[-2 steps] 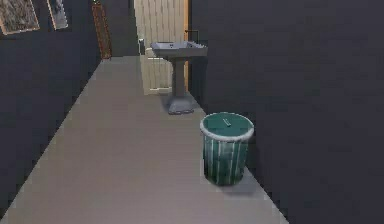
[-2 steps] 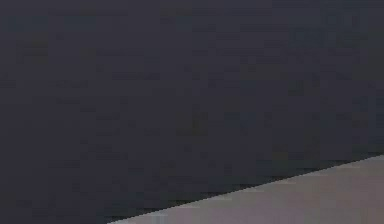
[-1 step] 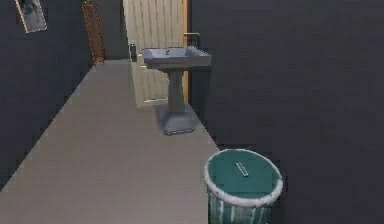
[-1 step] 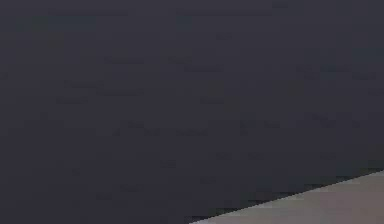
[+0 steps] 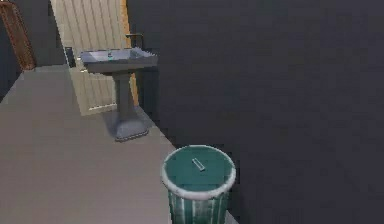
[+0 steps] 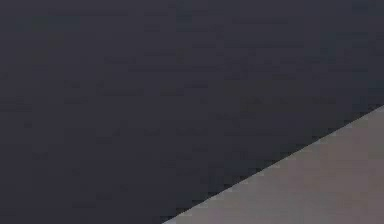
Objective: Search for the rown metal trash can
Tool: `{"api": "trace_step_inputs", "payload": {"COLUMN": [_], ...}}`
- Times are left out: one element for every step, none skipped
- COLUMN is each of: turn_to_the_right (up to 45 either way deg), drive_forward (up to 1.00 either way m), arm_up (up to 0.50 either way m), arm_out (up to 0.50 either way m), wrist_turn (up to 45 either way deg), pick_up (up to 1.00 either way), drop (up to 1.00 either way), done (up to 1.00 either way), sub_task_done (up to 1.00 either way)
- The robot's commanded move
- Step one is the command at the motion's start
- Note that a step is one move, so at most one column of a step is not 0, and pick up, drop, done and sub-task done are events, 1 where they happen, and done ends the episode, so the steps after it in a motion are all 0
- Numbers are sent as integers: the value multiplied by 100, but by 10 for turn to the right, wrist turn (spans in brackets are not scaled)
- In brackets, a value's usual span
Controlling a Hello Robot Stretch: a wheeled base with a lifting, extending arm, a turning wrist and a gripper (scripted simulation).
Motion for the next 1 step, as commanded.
{"api": "trace_step_inputs", "payload": {"turn_to_the_right": [0], "drive_forward": [0], "arm_up": [0], "arm_out": [0], "wrist_turn": [0], "pick_up": [0], "drop": [0], "done": [100], "sub_task_done": [0]}}
